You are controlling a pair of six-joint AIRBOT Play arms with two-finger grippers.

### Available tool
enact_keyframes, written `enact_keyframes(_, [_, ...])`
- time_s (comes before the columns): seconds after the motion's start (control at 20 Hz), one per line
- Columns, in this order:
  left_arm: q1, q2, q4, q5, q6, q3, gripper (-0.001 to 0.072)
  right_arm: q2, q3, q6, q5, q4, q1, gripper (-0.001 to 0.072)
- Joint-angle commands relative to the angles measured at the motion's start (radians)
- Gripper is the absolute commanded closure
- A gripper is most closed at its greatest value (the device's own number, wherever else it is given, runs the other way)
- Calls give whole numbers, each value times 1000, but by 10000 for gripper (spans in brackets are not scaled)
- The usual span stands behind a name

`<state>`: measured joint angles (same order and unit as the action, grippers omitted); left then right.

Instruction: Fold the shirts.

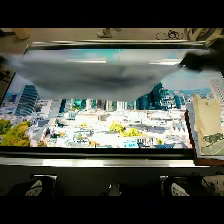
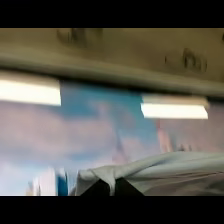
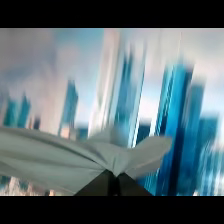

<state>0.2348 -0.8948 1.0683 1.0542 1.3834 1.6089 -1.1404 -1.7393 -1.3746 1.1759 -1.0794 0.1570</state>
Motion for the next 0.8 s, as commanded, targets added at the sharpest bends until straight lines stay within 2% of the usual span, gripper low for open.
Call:
enact_keyframes(0.0, [1, 104, 62, -32, 12, 418, 684, 356, -147, -17, -188, -151, 0, 685])
enact_keyframes(0.1, [1, 154, 58, -14, 111, 444, 684, 457, -147, -85, -99, -227, 0, 685])
enact_keyframes(0.25, [1, 180, 89, 121, 116, 436, 684, 500, -147, -91, -71, -234, 0, 685])
enact_keyframes(0.4, [1, 157, 187, 175, 82, 430, 685, 455, -147, -89, -28, -258, 0, 685])
enact_keyframes(0.6, [0, 57, 222, 305, 83, 275, 685, 249, -146, -102, 240, -243, 0, 684])
enact_keyframes(0.75, [0, -76, 223, 314, 82, 49, 685, -14, -102, -119, 442, -233, 0, 685])
